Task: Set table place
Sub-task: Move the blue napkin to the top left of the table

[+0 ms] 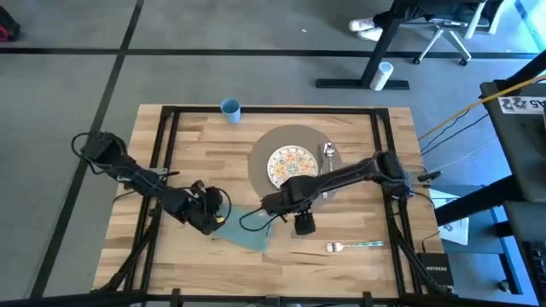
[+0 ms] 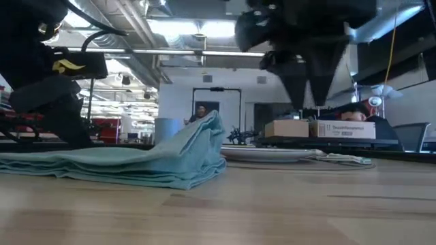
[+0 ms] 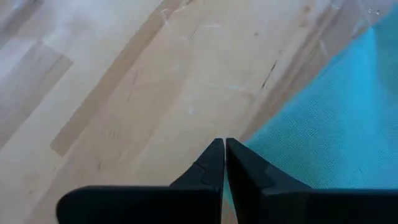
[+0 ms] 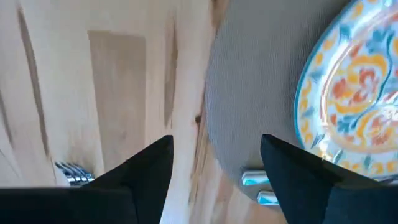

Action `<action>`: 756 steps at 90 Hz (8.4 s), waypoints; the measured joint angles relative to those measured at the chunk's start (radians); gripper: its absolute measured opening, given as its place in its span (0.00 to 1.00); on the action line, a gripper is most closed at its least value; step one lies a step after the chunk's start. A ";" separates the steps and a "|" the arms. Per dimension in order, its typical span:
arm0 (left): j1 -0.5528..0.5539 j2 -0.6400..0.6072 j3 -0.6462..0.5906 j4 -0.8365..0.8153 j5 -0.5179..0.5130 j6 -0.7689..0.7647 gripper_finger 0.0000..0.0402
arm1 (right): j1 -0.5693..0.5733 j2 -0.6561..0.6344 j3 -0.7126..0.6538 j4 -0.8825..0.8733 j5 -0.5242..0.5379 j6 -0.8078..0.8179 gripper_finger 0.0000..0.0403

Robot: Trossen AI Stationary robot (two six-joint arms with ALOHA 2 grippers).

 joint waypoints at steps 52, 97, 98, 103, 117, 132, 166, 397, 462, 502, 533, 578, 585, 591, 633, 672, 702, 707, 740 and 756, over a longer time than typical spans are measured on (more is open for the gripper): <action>-0.010 -0.003 0.002 0.006 0.194 -0.028 0.00 | 0.000 -0.525 -0.854 1.021 -0.075 0.421 0.57; -0.106 -0.002 0.000 0.034 0.256 -0.252 0.00 | -0.003 -0.525 -1.088 1.603 -0.009 0.456 0.57; -0.107 -0.002 0.000 0.037 0.256 -0.255 0.00 | -0.004 -0.520 -1.088 1.612 -0.010 0.455 0.57; -0.108 -0.001 0.000 0.062 0.259 -0.265 0.00 | -0.008 -0.494 -1.080 1.663 -0.015 0.456 0.57; -0.100 0.030 0.000 0.149 0.246 -0.263 0.00 | -0.007 -0.415 -1.045 1.756 -0.058 0.453 0.57; -0.073 0.096 0.002 0.286 0.233 -0.224 0.00 | -0.007 -0.353 -0.990 1.774 -0.096 0.463 0.57; 0.000 0.110 0.036 0.339 0.228 -0.010 0.00 | 0.032 -0.315 -0.963 1.787 -0.134 0.485 0.57; 0.073 0.149 0.312 0.309 0.470 0.500 0.00 | 0.099 -0.117 -0.820 1.686 -0.283 0.636 0.00; 0.051 0.211 0.311 0.289 0.436 0.394 0.00 | -0.078 -0.120 -0.743 1.621 -0.463 0.477 0.01; 0.034 0.360 0.314 0.365 0.430 0.309 0.00 | 0.024 -0.122 -0.717 1.416 -0.386 0.505 0.48; 0.039 0.363 0.313 0.364 0.393 0.302 0.00 | 0.026 -0.121 -0.717 1.470 -0.518 0.505 0.60; 0.055 0.362 0.314 0.245 0.277 0.204 0.00 | 0.025 -0.121 -0.717 1.514 -0.441 0.492 0.60; 0.031 0.362 0.312 0.244 0.229 0.180 0.00 | 0.025 -0.121 -0.717 1.515 -0.418 0.484 0.60; 0.012 0.361 0.310 0.268 0.193 0.178 0.00 | 0.025 -0.121 -0.717 1.514 -0.393 0.477 0.60; -0.058 0.300 0.312 0.306 0.198 0.207 0.00 | 0.024 -0.121 -0.663 1.445 -0.241 0.421 0.60; -0.133 0.296 0.314 0.316 0.204 0.148 0.00 | 0.011 -0.121 -0.470 1.148 -0.083 0.279 0.60; -0.159 0.296 0.315 0.315 0.202 0.127 0.00 | 0.012 -0.121 -0.357 0.960 -0.011 0.235 0.60; -0.164 0.296 0.315 0.315 0.201 0.124 0.00 | 0.012 -0.121 -0.358 0.965 -0.025 0.235 0.60; -0.098 0.295 0.327 0.321 0.162 0.240 0.00 | 0.012 -0.069 -0.399 1.052 0.045 0.239 0.20; -0.017 0.291 0.367 0.318 0.139 0.420 0.00 | 0.012 -0.038 -0.398 1.058 0.069 0.235 0.03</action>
